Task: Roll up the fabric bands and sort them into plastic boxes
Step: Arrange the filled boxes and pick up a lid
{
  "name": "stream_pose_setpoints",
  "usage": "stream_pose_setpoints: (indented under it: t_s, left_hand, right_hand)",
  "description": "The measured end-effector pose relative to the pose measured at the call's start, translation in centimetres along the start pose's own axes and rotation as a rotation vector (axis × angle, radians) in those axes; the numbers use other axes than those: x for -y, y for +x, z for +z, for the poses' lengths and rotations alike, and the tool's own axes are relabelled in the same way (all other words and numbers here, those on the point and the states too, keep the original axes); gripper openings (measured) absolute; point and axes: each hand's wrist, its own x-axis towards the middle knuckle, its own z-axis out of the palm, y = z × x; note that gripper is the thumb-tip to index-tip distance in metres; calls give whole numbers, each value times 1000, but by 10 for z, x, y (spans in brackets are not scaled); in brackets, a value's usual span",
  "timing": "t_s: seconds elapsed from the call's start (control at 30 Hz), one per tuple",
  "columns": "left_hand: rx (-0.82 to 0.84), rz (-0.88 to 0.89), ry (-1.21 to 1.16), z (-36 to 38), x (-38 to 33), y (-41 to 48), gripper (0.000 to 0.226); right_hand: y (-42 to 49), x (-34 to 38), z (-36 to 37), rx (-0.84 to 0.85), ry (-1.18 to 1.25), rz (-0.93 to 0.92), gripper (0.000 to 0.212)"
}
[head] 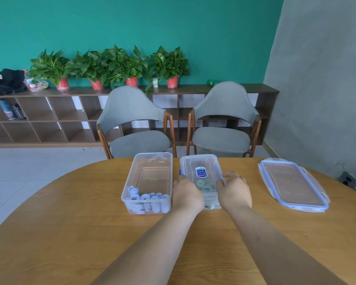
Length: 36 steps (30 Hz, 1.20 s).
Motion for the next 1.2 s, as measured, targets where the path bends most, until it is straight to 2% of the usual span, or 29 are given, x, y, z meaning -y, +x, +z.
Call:
stream_pose_setpoints:
  t_s: [0.1,0.23,0.3,0.47,0.7,0.87,1.0,1.1,1.2]
  left_hand:
    - [13,9,20,0,-1,0,54]
    - [19,22,40,0,-3,2,61]
    - [21,23,49,0,-3,2,59]
    - [26,56,43,2,-6,-3,44]
    - [36,133,25,16,-4,-13,38]
    - [-11,164,11,19,2,-13,28]
    - [-28,70,-158,17,6,-11,39]
    - [17,-40,-267,18,4,-10,47]
    - [67,-172,-267,17,-3,-9,56]
  right_hand:
    - [3,-1,0,4,-7,-49,47]
    - [6,-1,1,141,6,-185,51]
    - [6,-2,0,156,30,-179,49]
    - [0,-5,-4,66,73,-145,46]
    - [-7,-21,-15,-36,72,-113,42]
    - [-7,-26,-17,-11,2,-131,44]
    - [-7,-31,-15,-35,-87,-151,45]
    - [-7,-33,-12,-20,14,-84,44]
    - [-2,-34,-9,10,84,-27,43]
